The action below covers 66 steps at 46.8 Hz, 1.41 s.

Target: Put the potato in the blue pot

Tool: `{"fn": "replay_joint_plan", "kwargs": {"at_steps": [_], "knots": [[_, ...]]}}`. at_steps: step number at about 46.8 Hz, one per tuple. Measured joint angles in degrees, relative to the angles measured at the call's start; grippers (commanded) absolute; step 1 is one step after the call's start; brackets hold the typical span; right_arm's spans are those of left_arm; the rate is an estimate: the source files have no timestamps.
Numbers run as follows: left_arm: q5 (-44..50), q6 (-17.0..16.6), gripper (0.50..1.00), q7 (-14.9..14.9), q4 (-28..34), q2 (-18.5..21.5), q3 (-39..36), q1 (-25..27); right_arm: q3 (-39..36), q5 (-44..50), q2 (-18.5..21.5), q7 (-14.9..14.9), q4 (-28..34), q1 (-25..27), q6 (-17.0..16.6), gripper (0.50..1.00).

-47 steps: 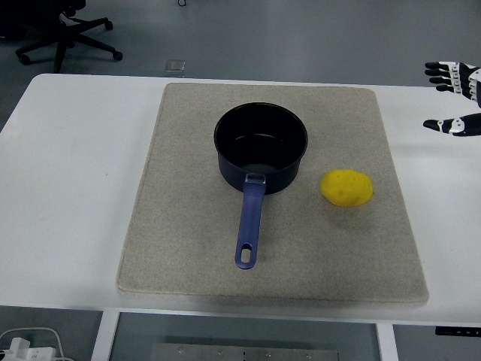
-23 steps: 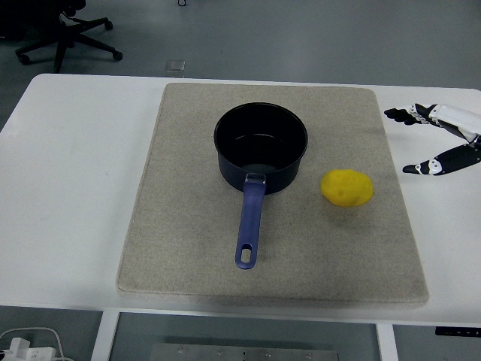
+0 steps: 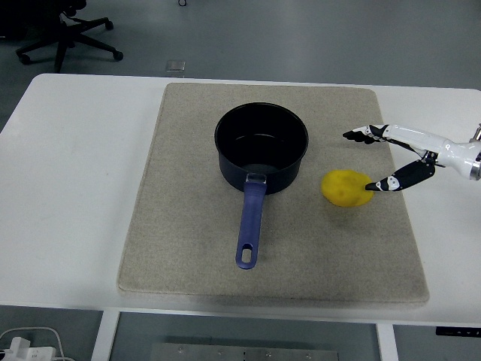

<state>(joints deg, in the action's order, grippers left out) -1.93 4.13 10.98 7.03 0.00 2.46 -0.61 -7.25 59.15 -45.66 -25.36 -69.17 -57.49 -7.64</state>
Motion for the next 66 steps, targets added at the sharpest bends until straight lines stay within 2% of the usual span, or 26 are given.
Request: {"fn": "replay_joint_plan", "kwargs": {"at_steps": [10,34,66], "knots": [[0.0,0.0,0.994,0.0,0.0,0.0,0.0,0.0,1.2,-0.1,0.1,0.5,-0.1,0.0,0.6,0.924],[0.0,0.0,0.994,0.0,0.0,0.0,0.0,0.0,5.2,-0.3,2.1,0.9,0.0,0.5,5.9,0.924],[0.0,0.0,0.994,0.0,0.0,0.0,0.0,0.0,6.0,-0.3,4.8,1.4,0.1,1.9,8.5,0.921]]}}
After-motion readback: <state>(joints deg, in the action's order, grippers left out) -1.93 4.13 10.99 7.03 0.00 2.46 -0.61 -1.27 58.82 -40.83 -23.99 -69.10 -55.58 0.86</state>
